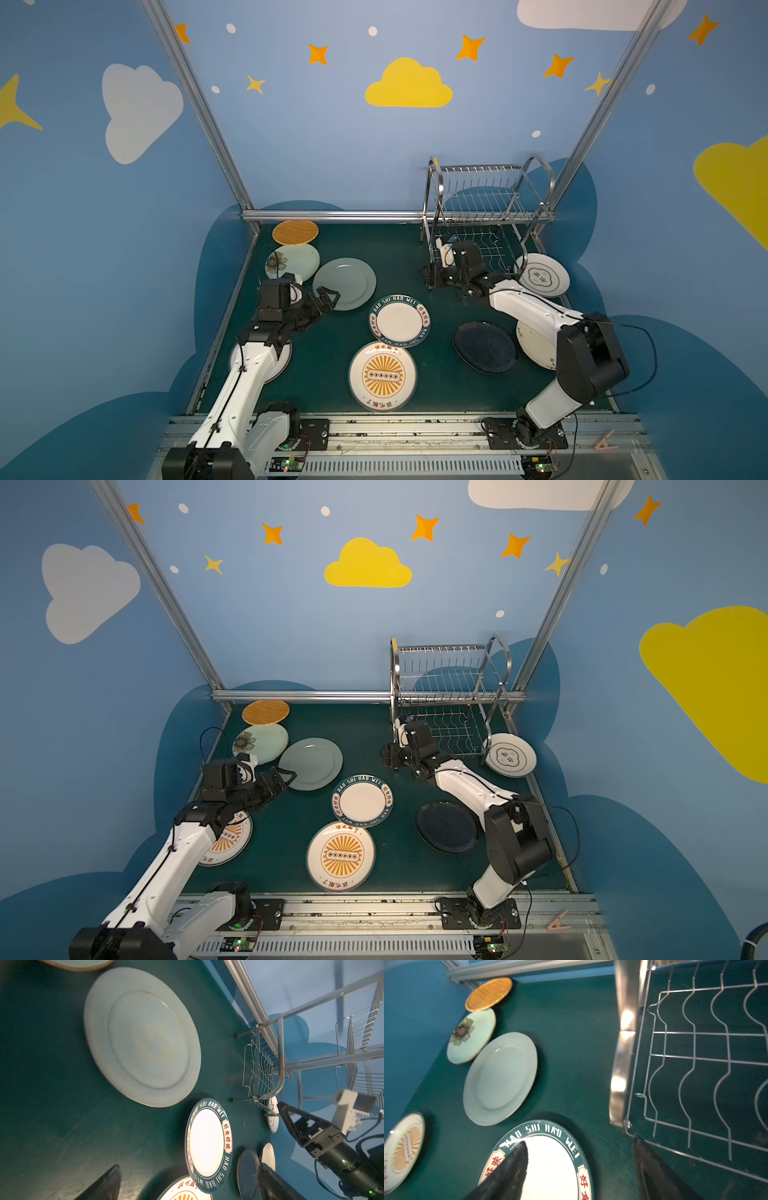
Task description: Load the plates into the dish rack
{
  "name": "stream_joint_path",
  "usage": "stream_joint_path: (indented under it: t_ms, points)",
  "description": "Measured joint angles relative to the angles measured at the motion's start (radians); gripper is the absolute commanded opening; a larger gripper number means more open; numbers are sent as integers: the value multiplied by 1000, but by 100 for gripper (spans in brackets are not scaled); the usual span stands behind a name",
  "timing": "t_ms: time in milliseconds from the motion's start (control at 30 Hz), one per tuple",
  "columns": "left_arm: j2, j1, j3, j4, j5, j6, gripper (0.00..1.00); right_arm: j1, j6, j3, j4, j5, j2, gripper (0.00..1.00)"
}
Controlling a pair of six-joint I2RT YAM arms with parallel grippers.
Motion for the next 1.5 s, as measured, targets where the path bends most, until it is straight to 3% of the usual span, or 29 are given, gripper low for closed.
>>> stream_joint_path:
  t_ms: [367,567,767,933,1033,1300,1500]
  points:
    - [-23,-16,0,37,40,0,100,23,24,370,-302,233,238,60]
    - [-34,-28,0,39,40,0,100,29,23,414,-412,334,256,60]
    - [-34,-31,0,39,39,0,100,31,-4,441,-430,335,301,42]
    - [-34,-33,0,39,35,-1,100,35,-24,441,-422,294,308,20]
    - [-34,-33,0,39,32,-6,100,44,-27,441,-407,279,308,12]
    - [-34,-34,0,39,14,-11,100,56,2,451,-380,243,322,5]
    - [-36,-34,0,38,5,-12,100,113,34,479,-349,277,352,6]
